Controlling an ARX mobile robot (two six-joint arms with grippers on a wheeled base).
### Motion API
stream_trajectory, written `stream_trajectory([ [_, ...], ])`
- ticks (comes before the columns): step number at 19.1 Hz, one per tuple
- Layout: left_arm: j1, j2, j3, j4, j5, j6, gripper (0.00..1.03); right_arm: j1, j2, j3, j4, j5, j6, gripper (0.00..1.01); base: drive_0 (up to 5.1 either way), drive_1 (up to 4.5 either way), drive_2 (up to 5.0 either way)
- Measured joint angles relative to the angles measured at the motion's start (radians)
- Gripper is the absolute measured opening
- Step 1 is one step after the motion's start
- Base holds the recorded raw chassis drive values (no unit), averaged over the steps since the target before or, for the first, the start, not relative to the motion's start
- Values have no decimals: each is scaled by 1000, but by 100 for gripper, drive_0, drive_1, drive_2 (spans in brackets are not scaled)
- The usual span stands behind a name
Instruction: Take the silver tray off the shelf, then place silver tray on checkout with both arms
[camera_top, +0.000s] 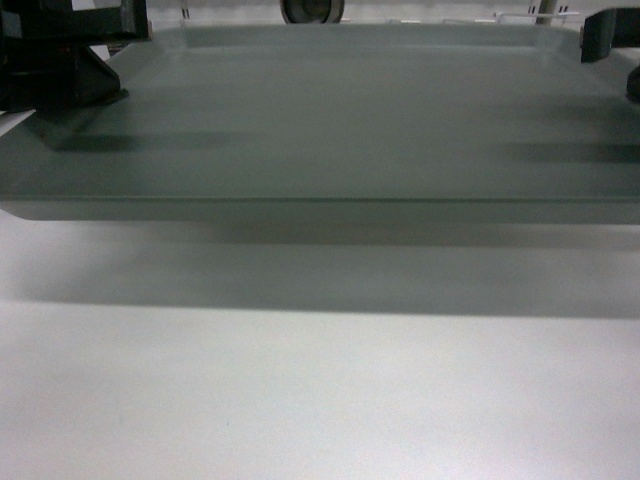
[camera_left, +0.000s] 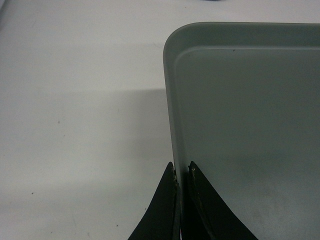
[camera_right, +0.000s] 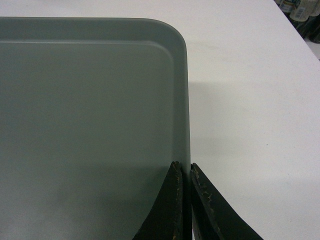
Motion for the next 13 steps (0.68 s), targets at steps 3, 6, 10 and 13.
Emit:
stream_trajectory([
  [3, -2, 1, 0, 7, 0, 0, 3, 0, -1, 0, 6, 3, 0, 2, 0, 0, 0],
  [6, -2, 1, 0, 0, 0, 0, 3, 0, -1, 0, 0, 2, 0, 2, 0, 0, 0],
  [10, -2, 1, 0, 2, 0, 0, 3, 0, -1, 0, 0, 3, 0, 2, 0, 0, 0],
  [13, -90, 108, 72, 170, -402, 24, 4, -57, 134, 12, 288, -100, -62, 2, 0, 0, 0],
])
